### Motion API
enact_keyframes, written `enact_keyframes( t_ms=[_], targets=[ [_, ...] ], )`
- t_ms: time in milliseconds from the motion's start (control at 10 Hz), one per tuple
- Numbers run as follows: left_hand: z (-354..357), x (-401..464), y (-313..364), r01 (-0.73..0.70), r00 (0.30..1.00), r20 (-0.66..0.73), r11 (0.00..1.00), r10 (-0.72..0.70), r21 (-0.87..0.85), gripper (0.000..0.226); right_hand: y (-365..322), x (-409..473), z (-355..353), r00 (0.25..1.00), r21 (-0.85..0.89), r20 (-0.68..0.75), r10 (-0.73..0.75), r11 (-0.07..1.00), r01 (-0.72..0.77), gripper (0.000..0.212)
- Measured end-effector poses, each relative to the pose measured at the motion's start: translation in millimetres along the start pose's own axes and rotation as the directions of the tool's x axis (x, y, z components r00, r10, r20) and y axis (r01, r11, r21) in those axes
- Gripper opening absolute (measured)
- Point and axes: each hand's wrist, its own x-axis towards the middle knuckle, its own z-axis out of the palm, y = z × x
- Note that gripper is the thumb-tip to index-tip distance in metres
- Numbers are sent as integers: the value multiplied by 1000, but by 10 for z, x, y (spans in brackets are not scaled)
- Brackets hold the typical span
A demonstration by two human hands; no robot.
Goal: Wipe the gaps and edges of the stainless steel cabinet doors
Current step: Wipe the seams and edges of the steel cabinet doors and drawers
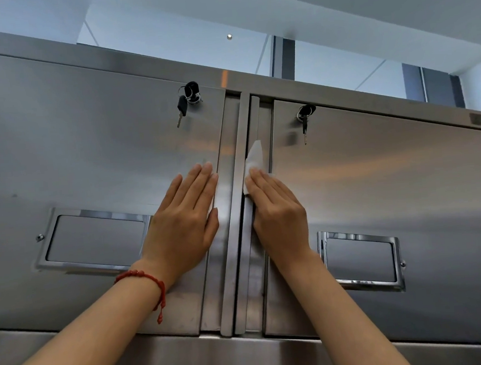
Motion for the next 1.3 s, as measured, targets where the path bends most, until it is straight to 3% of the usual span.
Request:
enact_keyframes(
  t_ms=[1300],
  targets=[
    [-3, 2, -6, -9, 1000, -13, 1000, 9, 4, 52, -92, -165, -30, 1000, -19, 6, 11, 1000, -10, 43]
  ],
)
